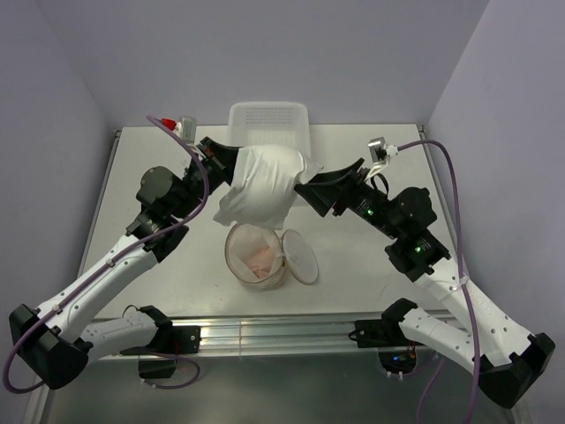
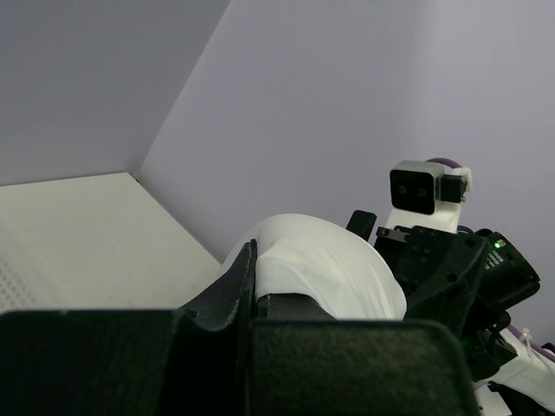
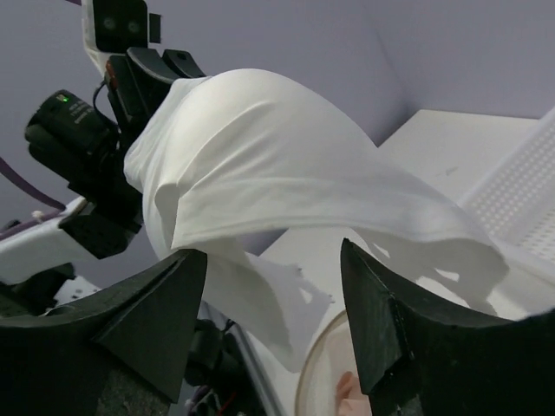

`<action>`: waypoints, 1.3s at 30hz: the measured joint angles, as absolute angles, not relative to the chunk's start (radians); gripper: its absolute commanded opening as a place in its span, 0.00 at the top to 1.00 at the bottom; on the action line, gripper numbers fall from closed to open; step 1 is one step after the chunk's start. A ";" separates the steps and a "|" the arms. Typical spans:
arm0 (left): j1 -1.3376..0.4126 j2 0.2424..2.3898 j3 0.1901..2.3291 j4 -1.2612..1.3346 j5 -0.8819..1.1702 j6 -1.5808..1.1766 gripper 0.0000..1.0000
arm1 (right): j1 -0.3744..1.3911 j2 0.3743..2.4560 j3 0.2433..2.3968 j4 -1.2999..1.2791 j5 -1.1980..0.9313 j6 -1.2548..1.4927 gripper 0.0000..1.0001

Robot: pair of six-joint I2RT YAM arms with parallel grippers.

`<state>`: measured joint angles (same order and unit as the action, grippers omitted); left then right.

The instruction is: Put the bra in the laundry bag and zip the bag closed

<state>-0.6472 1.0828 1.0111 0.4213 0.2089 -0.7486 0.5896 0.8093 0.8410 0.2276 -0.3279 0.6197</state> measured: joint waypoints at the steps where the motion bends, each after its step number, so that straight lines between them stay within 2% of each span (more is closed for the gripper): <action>1: -0.653 1.076 1.007 0.420 0.206 -0.746 1.00 | 0.588 0.817 0.841 0.243 -0.347 0.632 0.42; 4: -0.668 1.062 1.003 0.414 0.202 -0.740 1.00 | 0.584 0.825 0.828 0.295 -0.390 0.665 0.50; 6: -0.679 1.048 0.992 0.412 0.185 -0.732 1.00 | 0.584 0.825 0.825 0.314 -0.414 0.675 0.63; 10: -0.691 1.036 0.980 0.395 0.165 -0.716 1.00 | 0.583 0.822 0.825 0.331 -0.438 0.686 0.74; 12: -0.697 1.028 0.964 0.390 0.145 -0.710 1.00 | 0.582 0.820 0.825 0.335 -0.454 0.690 0.69; 13: -0.699 1.022 0.951 0.385 0.134 -0.705 1.00 | 0.582 0.819 0.825 0.336 -0.463 0.691 0.55; 16: -0.702 1.009 0.929 0.362 0.106 -0.692 1.00 | 0.582 0.809 0.823 0.330 -0.491 0.692 0.38; 21: -0.702 0.997 0.911 0.354 0.081 -0.692 1.00 | 0.582 0.766 0.780 0.342 -0.545 0.706 0.37; 25: -0.707 0.998 0.911 0.356 0.089 -0.696 1.00 | 0.582 0.774 0.768 0.352 -0.570 0.718 0.65; 29: -0.715 0.998 0.910 0.355 0.092 -0.696 1.00 | 0.582 0.777 0.767 0.352 -0.565 0.721 0.66; 31: -0.715 0.994 0.903 0.354 0.093 -0.697 1.00 | 0.581 0.774 0.767 0.352 -0.559 0.714 0.78; 33: -0.715 0.987 0.895 0.350 0.103 -0.699 1.00 | 0.581 0.772 0.767 0.350 -0.540 0.707 0.97; 34: -0.715 0.984 0.893 0.346 0.110 -0.701 1.00 | 0.581 0.767 0.767 0.349 -0.524 0.704 1.00; 39: -0.717 0.947 0.869 0.308 0.165 -0.712 1.00 | 0.579 0.714 0.767 0.318 -0.450 0.682 1.00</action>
<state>-0.7170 0.9466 0.8688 0.3077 0.1650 -0.7120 0.5793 0.7139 0.7670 0.3180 -0.4496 0.6823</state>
